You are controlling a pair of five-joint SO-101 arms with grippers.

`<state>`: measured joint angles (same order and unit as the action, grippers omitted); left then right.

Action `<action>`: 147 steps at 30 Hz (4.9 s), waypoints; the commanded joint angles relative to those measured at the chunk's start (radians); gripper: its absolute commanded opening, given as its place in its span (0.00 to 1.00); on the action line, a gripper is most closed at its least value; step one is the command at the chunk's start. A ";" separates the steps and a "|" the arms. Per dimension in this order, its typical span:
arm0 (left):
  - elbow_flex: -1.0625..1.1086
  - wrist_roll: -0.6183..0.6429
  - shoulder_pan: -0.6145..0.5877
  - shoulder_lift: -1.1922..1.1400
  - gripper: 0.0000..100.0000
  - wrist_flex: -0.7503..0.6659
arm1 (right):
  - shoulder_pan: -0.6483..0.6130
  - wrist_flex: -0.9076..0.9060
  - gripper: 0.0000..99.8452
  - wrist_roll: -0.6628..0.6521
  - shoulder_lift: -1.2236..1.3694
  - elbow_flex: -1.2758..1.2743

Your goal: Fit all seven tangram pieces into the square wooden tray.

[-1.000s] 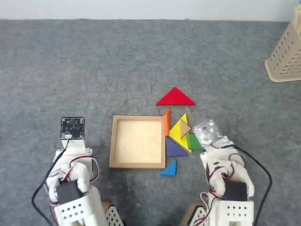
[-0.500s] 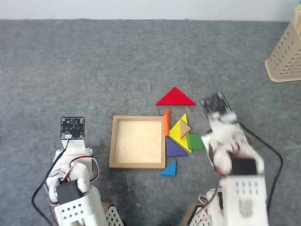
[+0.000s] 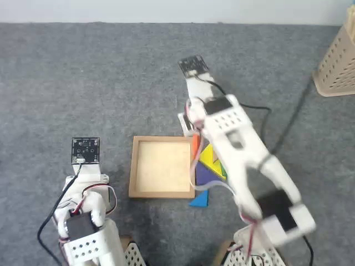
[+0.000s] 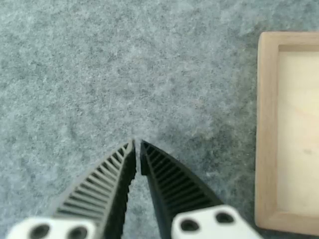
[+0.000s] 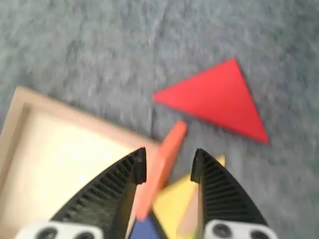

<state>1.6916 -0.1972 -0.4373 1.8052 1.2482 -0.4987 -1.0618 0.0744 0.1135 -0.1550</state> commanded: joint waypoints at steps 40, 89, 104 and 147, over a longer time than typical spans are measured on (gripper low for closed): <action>-0.007 -0.005 -0.005 0.014 0.01 0.008 | 0.292 -0.433 0.16 0.103 0.452 0.646; -0.007 -0.005 -0.005 0.014 0.01 0.008 | 0.309 -0.228 0.03 -0.443 0.325 0.322; -0.007 -0.005 -0.005 0.014 0.01 0.008 | 0.414 -0.110 0.27 -0.473 -0.085 -0.166; -0.007 -0.005 -0.005 0.014 0.01 0.008 | 0.334 0.054 0.29 -0.327 -0.202 -0.522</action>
<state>1.6916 -0.1972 -0.4373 1.8052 1.2482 -0.1488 -1.0249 -0.2723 -0.0353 -0.6751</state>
